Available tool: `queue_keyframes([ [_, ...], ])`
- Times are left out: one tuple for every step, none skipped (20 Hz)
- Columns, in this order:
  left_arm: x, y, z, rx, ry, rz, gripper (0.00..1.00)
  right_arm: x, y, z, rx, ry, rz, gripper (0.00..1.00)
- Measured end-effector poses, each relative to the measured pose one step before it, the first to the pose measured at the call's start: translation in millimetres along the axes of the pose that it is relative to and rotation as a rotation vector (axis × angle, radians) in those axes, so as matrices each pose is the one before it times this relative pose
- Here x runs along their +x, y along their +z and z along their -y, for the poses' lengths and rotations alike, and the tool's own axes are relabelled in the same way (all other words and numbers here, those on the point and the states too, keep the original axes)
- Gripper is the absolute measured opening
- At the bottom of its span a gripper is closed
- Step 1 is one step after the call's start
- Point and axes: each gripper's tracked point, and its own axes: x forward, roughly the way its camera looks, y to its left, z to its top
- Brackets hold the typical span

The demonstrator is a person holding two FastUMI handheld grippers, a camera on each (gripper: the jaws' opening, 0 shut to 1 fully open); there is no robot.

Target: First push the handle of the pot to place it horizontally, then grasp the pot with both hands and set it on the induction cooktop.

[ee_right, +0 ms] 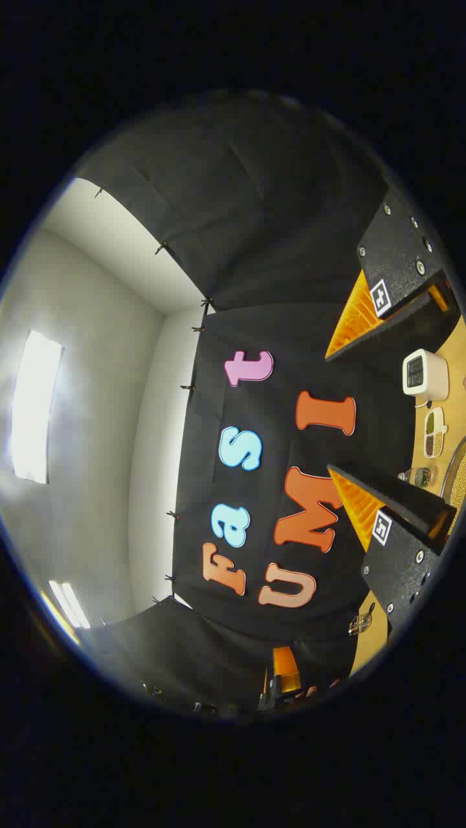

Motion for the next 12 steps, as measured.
queue_keyframes([
  [-0.37,0.88,1.18,-0.00335,-0.00328,0.00422,0.98,-0.02,1.2,0.13,0.00304,0.00171,0.00062,0.93],
  [-0.1,1.47,0.27,-0.00064,-0.00238,0.00403,0.98,-0.29,1.33,-0.7,0.00552,0.00295,0.00177,0.93],
  [-2.28,0.25,0.42,0.00337,-0.00126,0.00269,0.98,-1.13,1.04,0.36,0.0048,0.00044,0.00315,0.93],
  [-0.46,0.0,0.12,0.00307,-0.00014,0.00102,0.98,-0.56,1.72,0.61,0.00203,-0.00068,0.00324,0.93],
  [-0.83,-0.6,0.44,0.00046,-0.00244,-0.00071,0.98,-0.67,0.35,1.39,0.0005,-0.00206,0.00289,0.93],
  [0.14,-0.42,0.19,-0.00037,-0.00341,-0.00147,0.98,0.33,0.44,0.12,-0.00134,-0.00109,0.00192,0.93],
  [-1.43,0.16,0.38,-0.00011,-0.00064,-0.00156,0.98,-0.7,1.15,0.14,-0.00092,-0.00139,0.00084,0.93],
  [0.43,-0.47,-0.84,0.00348,-0.00082,-0.00066,0.96,0.11,-0.12,-0.2,-0.00012,0.0,-0.00018,0.93],
  [-0.64,1.88,-0.13,0.00967,-0.00836,-0.00047,0.95,-0.74,0.21,-0.68,0.00024,0.00205,-0.00013,0.93],
  [-0.27,1.63,0.36,0.01224,-0.01335,-0.00411,0.94,0.18,-0.26,-1.36,-0.00107,0.00453,-0.00343,0.93],
  [-0.75,3.72,-3.3,0.00927,-0.00033,0.0005,0.92,-0.43,-2.33,-2.15,-0.00279,0.00695,-0.00752,0.93],
  [0.27,3.91,-3.66,-0.00033,0.00494,0.00525,0.95,0.11,-1.09,-0.56,-0.00098,0.00186,-0.00764,0.93],
])
